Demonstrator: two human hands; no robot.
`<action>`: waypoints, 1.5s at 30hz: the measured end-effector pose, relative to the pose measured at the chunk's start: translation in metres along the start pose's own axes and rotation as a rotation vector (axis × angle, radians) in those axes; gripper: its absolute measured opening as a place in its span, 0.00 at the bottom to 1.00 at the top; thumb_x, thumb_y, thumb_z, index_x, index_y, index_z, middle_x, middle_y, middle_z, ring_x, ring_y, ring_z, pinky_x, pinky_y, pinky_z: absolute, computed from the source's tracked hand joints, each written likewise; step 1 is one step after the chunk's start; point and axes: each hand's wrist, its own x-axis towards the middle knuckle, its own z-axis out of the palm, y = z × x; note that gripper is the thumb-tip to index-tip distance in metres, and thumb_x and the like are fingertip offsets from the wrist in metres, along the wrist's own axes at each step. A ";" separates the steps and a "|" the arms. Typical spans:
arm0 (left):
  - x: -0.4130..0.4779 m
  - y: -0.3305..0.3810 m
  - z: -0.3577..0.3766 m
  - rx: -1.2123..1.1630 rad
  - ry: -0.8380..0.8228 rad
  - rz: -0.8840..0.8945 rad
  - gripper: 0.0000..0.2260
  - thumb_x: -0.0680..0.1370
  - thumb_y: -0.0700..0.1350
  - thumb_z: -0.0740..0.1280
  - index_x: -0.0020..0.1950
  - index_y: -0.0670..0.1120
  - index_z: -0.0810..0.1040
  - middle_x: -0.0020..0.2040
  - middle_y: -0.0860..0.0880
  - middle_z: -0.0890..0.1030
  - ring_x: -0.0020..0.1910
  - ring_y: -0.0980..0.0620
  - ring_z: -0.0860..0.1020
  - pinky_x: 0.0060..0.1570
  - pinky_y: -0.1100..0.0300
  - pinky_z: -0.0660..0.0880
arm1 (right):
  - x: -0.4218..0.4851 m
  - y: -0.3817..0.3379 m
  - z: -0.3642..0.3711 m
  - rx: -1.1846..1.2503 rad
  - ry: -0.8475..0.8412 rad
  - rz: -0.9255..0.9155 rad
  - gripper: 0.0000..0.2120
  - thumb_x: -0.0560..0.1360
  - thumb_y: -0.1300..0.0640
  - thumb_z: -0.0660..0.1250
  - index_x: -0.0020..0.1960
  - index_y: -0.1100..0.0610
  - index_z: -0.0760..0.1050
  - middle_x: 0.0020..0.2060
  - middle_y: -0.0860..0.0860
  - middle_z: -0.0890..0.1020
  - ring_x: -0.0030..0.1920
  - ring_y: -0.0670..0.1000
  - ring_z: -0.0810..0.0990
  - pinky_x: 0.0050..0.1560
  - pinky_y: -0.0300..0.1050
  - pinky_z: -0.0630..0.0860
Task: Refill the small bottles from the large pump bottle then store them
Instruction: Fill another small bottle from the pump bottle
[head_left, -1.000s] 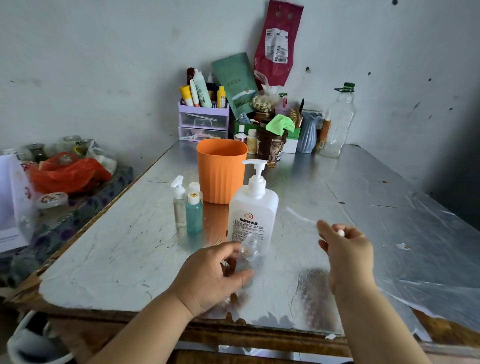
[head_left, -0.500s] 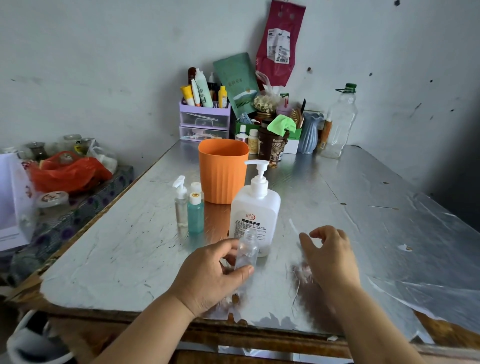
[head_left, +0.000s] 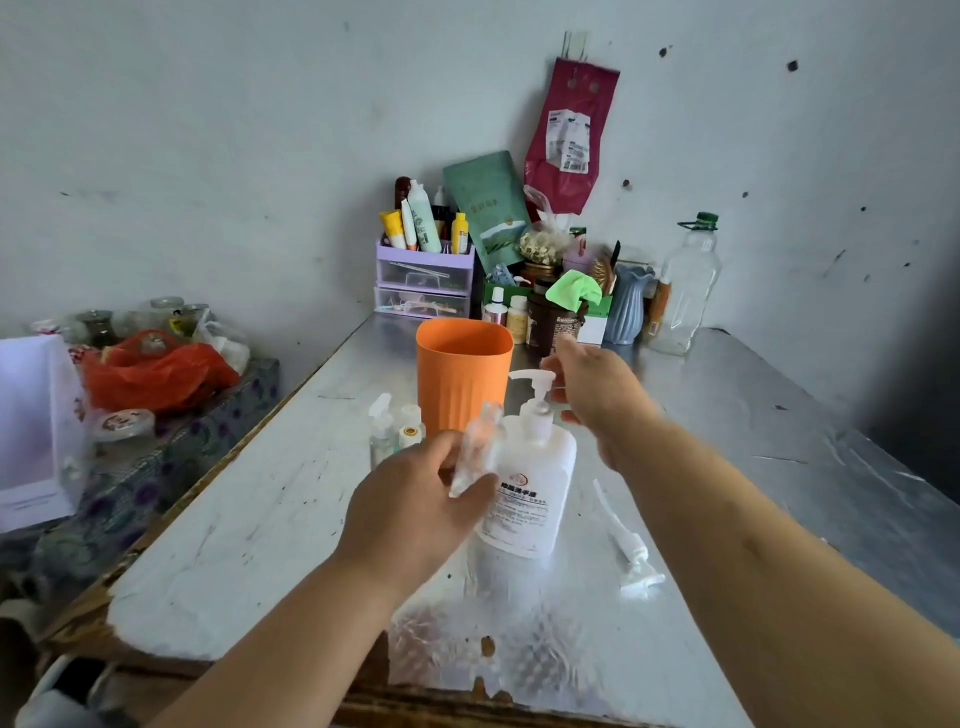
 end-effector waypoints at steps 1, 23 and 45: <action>0.005 0.003 -0.005 0.038 0.007 -0.024 0.16 0.75 0.63 0.65 0.58 0.57 0.75 0.50 0.57 0.83 0.44 0.56 0.81 0.44 0.57 0.79 | 0.003 -0.006 0.005 -0.027 -0.041 -0.004 0.16 0.81 0.48 0.54 0.39 0.52 0.73 0.45 0.53 0.77 0.46 0.52 0.75 0.49 0.51 0.73; 0.049 0.023 -0.020 0.312 0.081 0.008 0.14 0.75 0.62 0.65 0.53 0.55 0.74 0.52 0.55 0.81 0.42 0.56 0.73 0.38 0.63 0.68 | 0.025 -0.011 0.026 -0.249 -0.203 0.073 0.16 0.79 0.59 0.56 0.61 0.65 0.76 0.38 0.52 0.78 0.36 0.49 0.76 0.32 0.39 0.72; 0.048 0.020 -0.016 0.213 0.040 0.005 0.14 0.75 0.60 0.69 0.55 0.55 0.77 0.56 0.55 0.82 0.46 0.54 0.80 0.44 0.62 0.74 | 0.032 -0.005 0.026 -0.353 -0.243 0.072 0.19 0.80 0.58 0.53 0.63 0.66 0.74 0.61 0.64 0.77 0.37 0.50 0.72 0.33 0.37 0.67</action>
